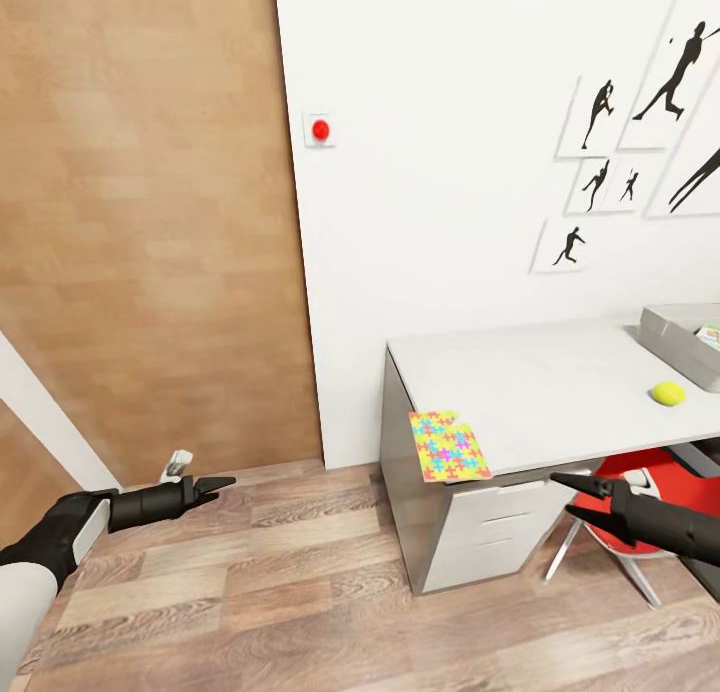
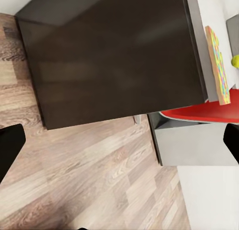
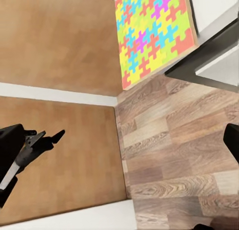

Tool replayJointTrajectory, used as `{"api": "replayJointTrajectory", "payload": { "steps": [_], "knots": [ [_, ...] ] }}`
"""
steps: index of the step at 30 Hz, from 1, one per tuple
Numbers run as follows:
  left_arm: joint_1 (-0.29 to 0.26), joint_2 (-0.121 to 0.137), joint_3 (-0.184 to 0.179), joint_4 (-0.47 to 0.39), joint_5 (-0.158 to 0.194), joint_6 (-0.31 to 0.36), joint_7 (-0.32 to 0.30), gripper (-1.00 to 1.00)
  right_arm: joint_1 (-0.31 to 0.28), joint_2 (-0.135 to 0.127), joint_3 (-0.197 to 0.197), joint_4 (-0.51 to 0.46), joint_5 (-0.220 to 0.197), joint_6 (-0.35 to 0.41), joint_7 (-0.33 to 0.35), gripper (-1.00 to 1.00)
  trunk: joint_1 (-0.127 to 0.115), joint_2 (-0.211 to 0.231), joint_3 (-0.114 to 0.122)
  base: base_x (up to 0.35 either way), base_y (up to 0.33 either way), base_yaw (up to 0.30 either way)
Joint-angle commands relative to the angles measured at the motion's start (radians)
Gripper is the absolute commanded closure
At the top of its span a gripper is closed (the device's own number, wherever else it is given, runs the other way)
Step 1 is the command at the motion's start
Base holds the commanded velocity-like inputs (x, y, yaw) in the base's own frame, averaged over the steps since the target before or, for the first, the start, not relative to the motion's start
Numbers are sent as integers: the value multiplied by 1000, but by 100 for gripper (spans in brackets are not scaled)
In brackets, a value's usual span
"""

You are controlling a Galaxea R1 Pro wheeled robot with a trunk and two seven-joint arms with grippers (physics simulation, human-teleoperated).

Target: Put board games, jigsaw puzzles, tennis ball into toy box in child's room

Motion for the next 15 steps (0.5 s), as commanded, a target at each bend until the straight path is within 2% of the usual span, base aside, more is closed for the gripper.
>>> {"api": "replayJointTrajectory", "payload": {
  "steps": [1, 3, 6, 8, 11, 12, 15],
  "knots": [
    [-1, 0, 1, 0, 3, 8, -2, -100, -1, 0, -3, 1, 10, 4, 13, -100, 0, -1, -1, 0, 0, 0],
    [-1, 1, 1, 0, 3, 8, -2, -100, -1, 0, -12, 3, 10, 4, 31, -100, 0, -1, -1, 0, 0, 0],
    [-1, 0, 1, 0, 3, 8, -2, -100, -1, 3, -27, 6, 10, 4, 99, -100, 0, -1, -1, 0, 0, 0],
    [-1, -1, 1, 0, 3, 8, -2, -100, -1, 16, -31, 7, 11, -2, 141, -100, 0, -1, -1, 0, 0, 0],
    [-1, -4, 2, 0, 3, 8, -2, -100, -1, 54, -36, 1, 11, -35, 174, -100, 0, -1, -1, 0, 0, 0],
    [-1, -5, 3, 0, 5, 8, -3, -100, -1, 92, -52, -24, 11, -60, 190, -100, 0, -1, -1, 0, 0, 0],
    [-1, -5, 5, 0, 5, 9, -3, -100, -1, 107, -60, -32, 11, -71, 194, -100, 0, -1, -1, 0, 0, 0]
  ]
}}
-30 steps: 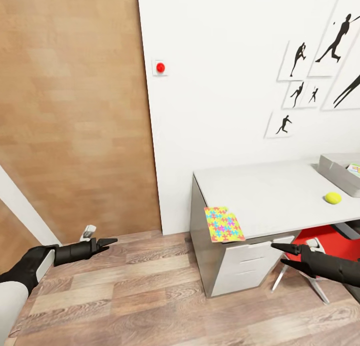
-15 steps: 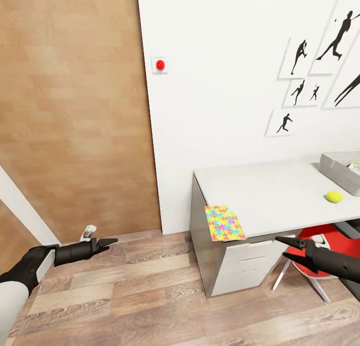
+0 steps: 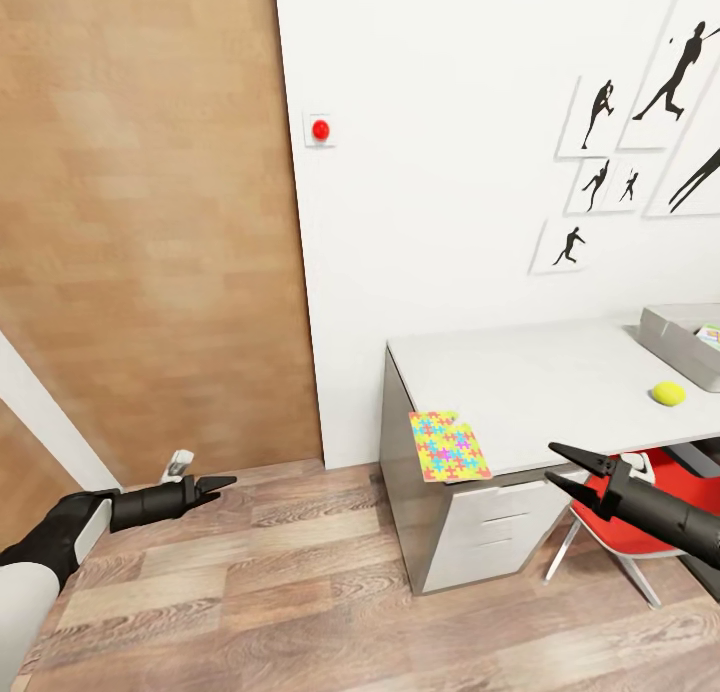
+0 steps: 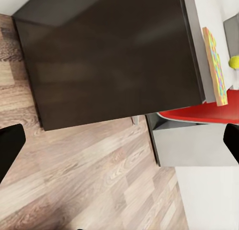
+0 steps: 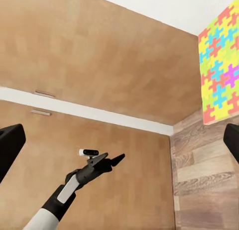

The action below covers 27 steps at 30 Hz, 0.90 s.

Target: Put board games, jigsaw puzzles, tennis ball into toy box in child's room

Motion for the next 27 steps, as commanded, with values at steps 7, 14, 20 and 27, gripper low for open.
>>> {"api": "replayJointTrajectory", "payload": {
  "steps": [7, 14, 20, 27],
  "knots": [
    [-6, -2, 5, -2, 4, 11, -1, -100, -1, 51, -18, -10, 9, -4, 13, -100, 12, -22, -10, 0, 0, 0],
    [-10, -23, 6, -7, 6, 12, 2, -100, -1, 67, -43, -12, 8, -2, 15, -100, 38, -71, -32, 0, 0, 0],
    [-11, -60, 7, -21, 8, 14, 12, -100, -1, 72, -48, -11, 3, 0, 25, -100, 61, -113, -51, 0, 0, 0],
    [-11, -94, 9, -23, 9, 13, 13, -100, -1, 96, -47, -7, 7, -3, 109, -100, 88, -162, -73, 0, 0, 0]
  ]
}}
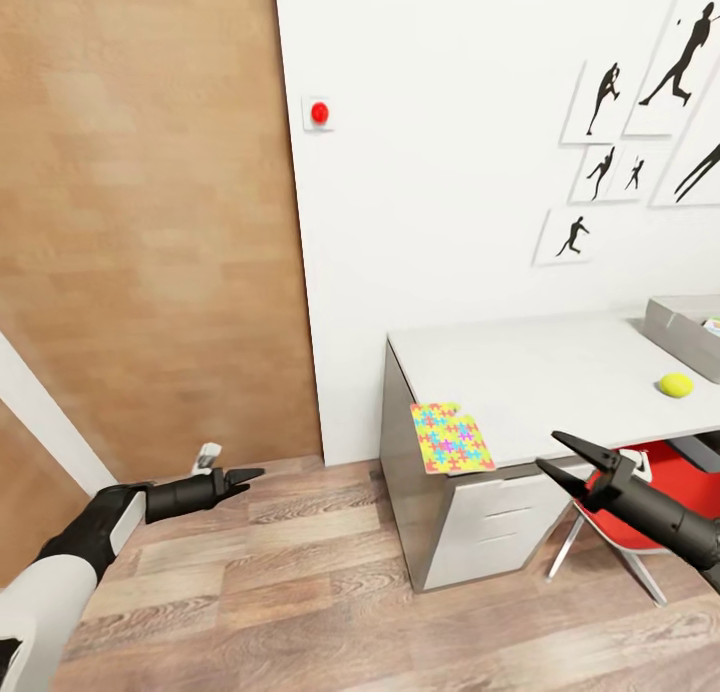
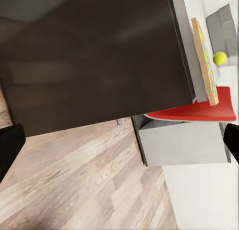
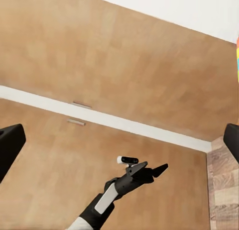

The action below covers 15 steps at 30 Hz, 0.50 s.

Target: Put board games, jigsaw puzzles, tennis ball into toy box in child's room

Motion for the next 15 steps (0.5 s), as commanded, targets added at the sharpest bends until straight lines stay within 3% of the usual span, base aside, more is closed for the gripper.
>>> {"api": "replayJointTrajectory", "payload": {
  "steps": [1, 6, 10, 11, 15],
  "knots": [
    [-1, -8, 1, 0, 3, 8, -2, -100, -1, 21, -1, 1, 6, 3, 18, -100, 4, -8, -4, 0, 0, 0],
    [-1, -32, 2, -1, 2, 5, 0, -100, 0, 102, -2, -5, 16, 3, 34, -100, 8, -15, -7, 0, 0, 0],
    [-1, -38, 3, -1, 2, 2, -3, -100, 0, 127, -4, -6, 64, 3, 38, -100, 8, -15, -7, 0, 0, 0],
    [-1, -40, 3, -1, 2, 1, -2, -100, 1, 136, -13, -9, 109, 3, 47, -100, 8, -15, -7, 0, 0, 0],
    [-1, -41, 3, -1, 2, 2, -1, -100, 1, 138, -21, -9, 122, 3, 52, -100, 8, -15, -7, 0, 0, 0]
  ]
}}
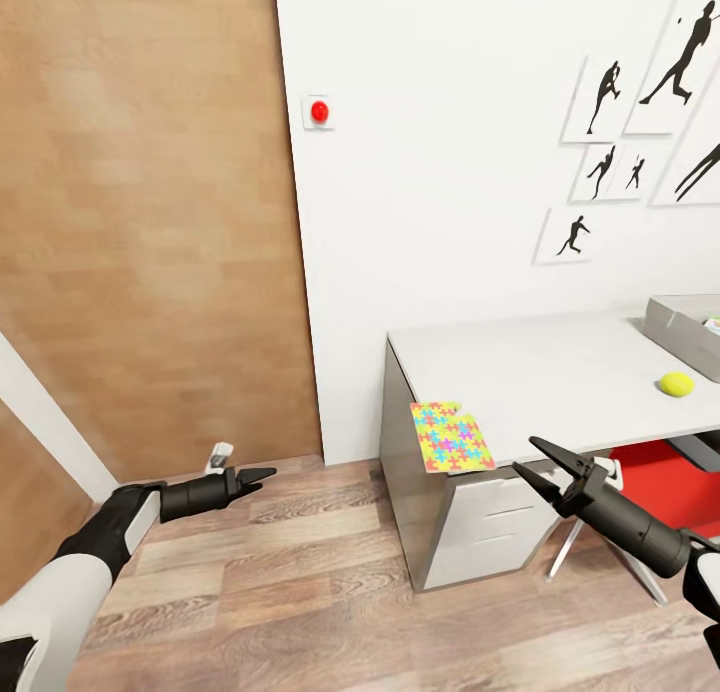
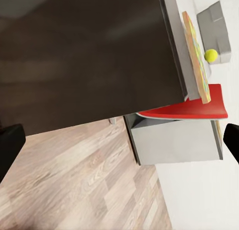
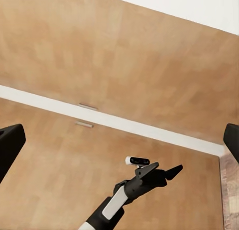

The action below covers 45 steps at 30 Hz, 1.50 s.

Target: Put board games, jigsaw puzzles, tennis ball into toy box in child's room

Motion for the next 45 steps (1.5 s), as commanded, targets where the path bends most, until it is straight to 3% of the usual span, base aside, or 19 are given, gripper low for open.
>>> {"api": "replayJointTrajectory", "payload": {
  "steps": [1, 6, 11, 19, 23, 25, 28, 34, 37, 41, 45],
  "knots": [
    [-1, -1, 1, 0, 3, 8, -2, -100, -1, 0, -3, 0, 8, 4, 6, -100, 0, -1, -1, 0, 0, 0],
    [-1, -3, 1, 0, 3, 9, -1, -100, -1, 1, -5, 0, 12, 5, 8, -100, 0, -1, -1, 0, 0, 0],
    [-1, -4, 2, 0, 4, 10, 0, -100, -1, -3, -5, -2, 13, 6, 13, -100, 19, -36, -17, 0, 0, 0],
    [-1, -5, 3, 0, 6, 10, -5, -100, 0, -1, -12, -3, 17, 3, 136, -100, 50, -92, -42, 0, 0, 0],
    [-1, -15, 4, -2, 7, 13, -12, -100, 23, 0, -49, -3, 19, 3, 259, -100, 65, -120, -54, 0, 0, 0],
    [-1, -26, 4, -17, 7, 16, -14, -100, 43, -2, -89, 0, 21, 3, 304, -100, 65, -120, -54, 0, 0, 0],
    [-1, -41, 5, -35, 7, 21, -15, -100, 59, -3, -131, 6, 28, 3, 327, -100, 65, -120, -54, 0, 0, 0],
    [-1, -61, 9, -47, 10, 23, -18, -100, 73, -2, -162, 9, 46, 4, 339, -100, 65, -120, -54, 0, 0, 0],
    [-1, -63, 38, -48, 20, 22, -19, -100, 75, 1, -166, 6, 49, 4, 341, -100, 65, -120, -54, 0, 0, 0],
    [-1, -64, 111, -48, 34, 24, -19, -100, 76, 2, -168, 5, 54, 3, 341, -100, 65, -120, -54, 0, -74, 0],
    [-1, -64, 142, -45, 39, 31, -18, -100, 76, 3, -169, 4, 70, 2, 341, -100, 65, -120, -54, 0, -183, 0]
  ]
}}
